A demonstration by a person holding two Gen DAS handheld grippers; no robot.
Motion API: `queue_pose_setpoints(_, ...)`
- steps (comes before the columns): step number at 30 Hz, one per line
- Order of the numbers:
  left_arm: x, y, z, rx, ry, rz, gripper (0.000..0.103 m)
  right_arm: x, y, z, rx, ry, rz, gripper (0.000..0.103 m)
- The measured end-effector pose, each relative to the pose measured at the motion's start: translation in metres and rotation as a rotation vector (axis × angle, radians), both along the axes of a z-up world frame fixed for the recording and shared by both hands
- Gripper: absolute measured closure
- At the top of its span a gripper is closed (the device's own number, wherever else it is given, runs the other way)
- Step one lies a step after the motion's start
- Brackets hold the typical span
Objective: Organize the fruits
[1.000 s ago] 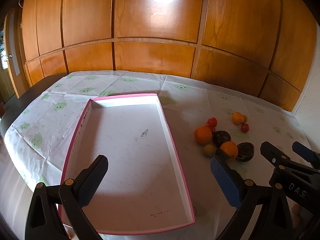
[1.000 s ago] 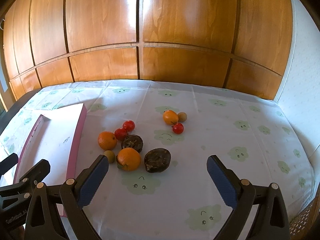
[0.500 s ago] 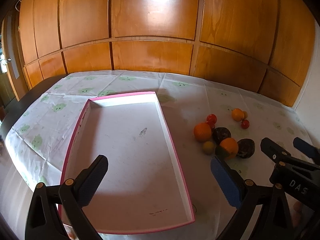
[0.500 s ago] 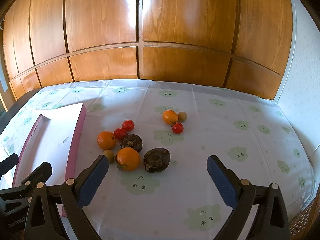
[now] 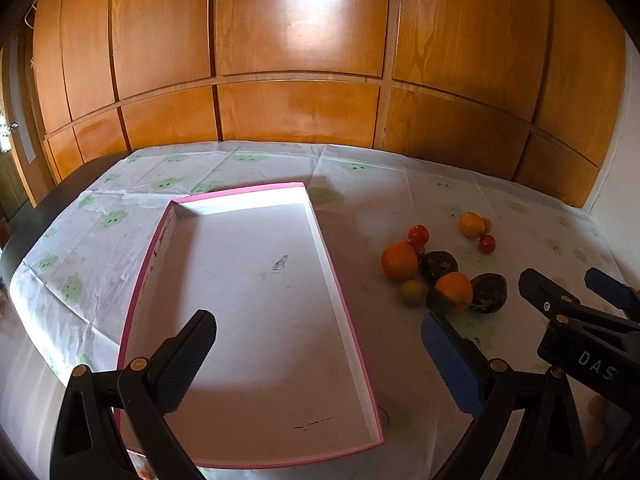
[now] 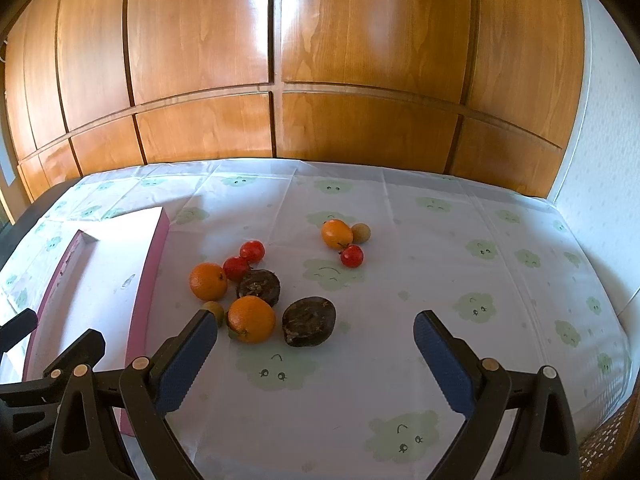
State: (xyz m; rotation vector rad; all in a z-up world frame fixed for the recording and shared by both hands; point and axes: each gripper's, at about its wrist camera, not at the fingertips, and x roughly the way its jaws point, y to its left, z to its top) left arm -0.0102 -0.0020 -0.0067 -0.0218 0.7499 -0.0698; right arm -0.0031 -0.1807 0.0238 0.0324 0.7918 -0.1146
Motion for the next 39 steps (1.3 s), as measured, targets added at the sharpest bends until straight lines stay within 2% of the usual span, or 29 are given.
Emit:
queue_pose_setpoints(8, 0.002, -0.005, 0.002, -0.011, 0.007, -0.035, 0.0, 0.006, -0.019, 0.0, -0.003, 0.015, 0.018, 0.003)
queue_pose_setpoints(15, 0.003, -0.014, 0.0, 0.014, 0.02, -0.072, 0.0, 0.018, -0.041, 0.009, 0.012, 0.031, 0.071, 0.003)
queue_pose_setpoints(20, 0.005, -0.017, -0.002, 0.008, 0.031, -0.094, 0.0, 0.036, -0.068, 0.019, 0.049, 0.054, 0.102, 0.003)
queue_pose_setpoints(26, 0.012, -0.021, -0.004, 0.008, 0.058, -0.154, 0.0, 0.061, -0.107, 0.011, 0.056, 0.109, 0.137, 0.003)
queue_pose_setpoints(29, 0.015, -0.022, -0.002, -0.002, 0.044, -0.179, 0.0, 0.07, -0.125, 0.002, 0.071, 0.124, 0.122, 0.003)
queue_pose_setpoints(33, 0.027, -0.022, -0.001, -0.022, 0.087, -0.224, 0.0, 0.075, -0.148, -0.013, 0.15, 0.147, 0.071, 0.003)
queue_pose_setpoints(35, 0.033, -0.023, 0.002, 0.003, 0.091, -0.231, 0.0, 0.076, -0.154, -0.015, 0.186, 0.158, 0.056, 0.003)
queue_pose_setpoints(39, 0.045, -0.029, 0.007, 0.037, 0.096, -0.25, 0.003, 0.076, -0.155, -0.009, 0.197, 0.138, 0.056, 0.003)
